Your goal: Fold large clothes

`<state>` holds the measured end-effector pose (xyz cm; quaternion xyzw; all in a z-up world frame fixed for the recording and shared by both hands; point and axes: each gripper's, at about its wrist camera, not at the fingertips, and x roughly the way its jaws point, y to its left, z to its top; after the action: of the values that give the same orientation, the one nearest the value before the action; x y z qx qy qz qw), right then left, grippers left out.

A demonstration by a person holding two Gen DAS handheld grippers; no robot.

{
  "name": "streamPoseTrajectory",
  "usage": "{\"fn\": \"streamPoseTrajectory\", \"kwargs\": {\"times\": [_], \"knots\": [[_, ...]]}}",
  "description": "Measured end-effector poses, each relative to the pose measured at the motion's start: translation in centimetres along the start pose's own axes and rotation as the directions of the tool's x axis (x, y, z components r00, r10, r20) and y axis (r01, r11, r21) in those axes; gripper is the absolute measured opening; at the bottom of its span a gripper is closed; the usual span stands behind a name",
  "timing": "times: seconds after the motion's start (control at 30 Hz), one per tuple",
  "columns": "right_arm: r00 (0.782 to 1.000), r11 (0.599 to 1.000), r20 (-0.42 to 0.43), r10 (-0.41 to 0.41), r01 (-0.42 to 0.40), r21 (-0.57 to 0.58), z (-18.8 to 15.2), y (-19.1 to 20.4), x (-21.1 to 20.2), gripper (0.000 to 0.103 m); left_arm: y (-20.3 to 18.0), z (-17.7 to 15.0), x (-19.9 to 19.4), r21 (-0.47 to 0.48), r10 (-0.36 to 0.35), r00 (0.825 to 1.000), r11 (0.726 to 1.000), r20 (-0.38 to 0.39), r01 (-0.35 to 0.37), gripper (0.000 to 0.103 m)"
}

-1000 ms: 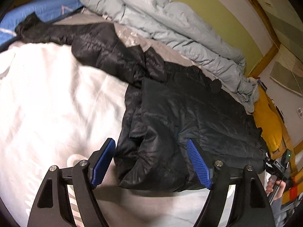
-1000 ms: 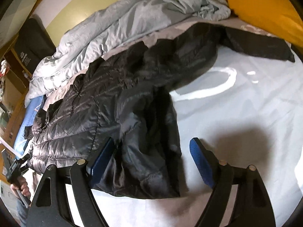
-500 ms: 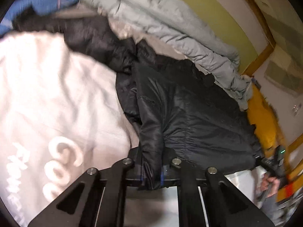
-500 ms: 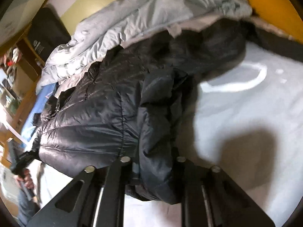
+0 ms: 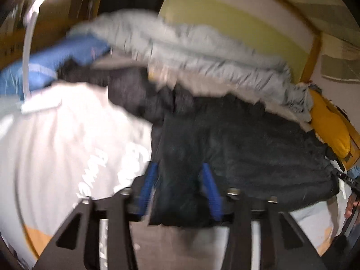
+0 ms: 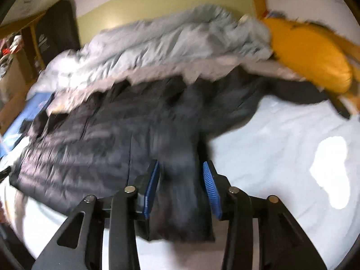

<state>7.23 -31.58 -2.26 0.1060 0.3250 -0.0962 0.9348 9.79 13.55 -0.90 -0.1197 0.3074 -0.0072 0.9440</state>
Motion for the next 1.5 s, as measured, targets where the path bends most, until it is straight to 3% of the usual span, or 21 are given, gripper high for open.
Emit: {"fn": "streamPoseTrajectory", "kwargs": {"times": [0.1, 0.2, 0.3, 0.5, 0.63, 0.73, 0.93, 1.03, 1.3, 1.4, 1.5], "knots": [[0.996, 0.998, 0.084, -0.003, -0.002, 0.064, 0.5, -1.0, -1.6, 0.058, -1.1, 0.2, -2.1, 0.063, -0.003, 0.994, 0.998, 0.113, -0.005, 0.070], [0.991, 0.996, 0.131, 0.026, -0.036, 0.077, 0.5, -0.9, -2.8, 0.065, -2.0, 0.1, -3.0, 0.097, -0.018, 0.987, 0.995, 0.160, 0.003, 0.078], [0.987, 0.997, 0.155, 0.041, -0.050, 0.058, 0.1, -0.2, -3.6, 0.077, -2.8, -0.2, -3.0, 0.118, -0.022, 0.986, 0.993, 0.168, 0.002, 0.084], [0.985, 0.995, 0.143, 0.100, -0.098, -0.021, -0.4, 1.5, -3.8, 0.089, -4.1, -0.6, -1.7, 0.142, -0.007, 0.987, 0.990, 0.159, -0.016, 0.088], [0.987, 0.992, 0.108, 0.118, -0.122, 0.029, -0.5, 0.9, -2.7, 0.090, -4.9, -1.1, -0.3, 0.171, 0.005, 0.992, 0.985, 0.124, -0.026, 0.088], [0.990, 0.990, 0.075, 0.122, -0.127, 0.058, -0.6, 0.7, -1.8, 0.090, -5.5, -1.5, 0.3, 0.206, 0.047, 0.990, 0.976, 0.135, -0.074, 0.089], [0.996, 0.998, 0.065, 0.066, -0.065, -0.027, -1.2, 2.1, -1.4, 0.090, -5.6, -1.6, -0.2, 0.191, -0.001, 0.988, 0.981, 0.155, -0.029, 0.089], [0.996, 0.997, 0.058, 0.073, -0.070, -0.044, -1.5, 2.9, -1.3, 0.093, -5.9, -1.8, -0.7, 0.193, 0.009, 0.980, 0.980, 0.197, -0.048, 0.089], [0.991, 0.990, 0.132, 0.003, 0.016, -0.141, -2.1, 4.9, -2.2, 0.100, -6.6, -2.2, -1.4, 0.227, -0.011, 0.974, 0.973, 0.227, -0.042, 0.090], [0.989, 0.989, 0.145, 0.018, 0.004, -0.150, -2.1, 5.4, -2.6, 0.102, -6.8, -2.3, -1.7, 0.231, -0.027, 0.973, 0.973, 0.229, -0.027, 0.103], [0.987, 0.987, 0.159, 0.010, 0.016, -0.162, -2.1, 5.8, -2.9, 0.102, -7.5, -2.7, -2.3, 0.252, -0.041, 0.967, 0.967, 0.250, -0.024, 0.103]]}}
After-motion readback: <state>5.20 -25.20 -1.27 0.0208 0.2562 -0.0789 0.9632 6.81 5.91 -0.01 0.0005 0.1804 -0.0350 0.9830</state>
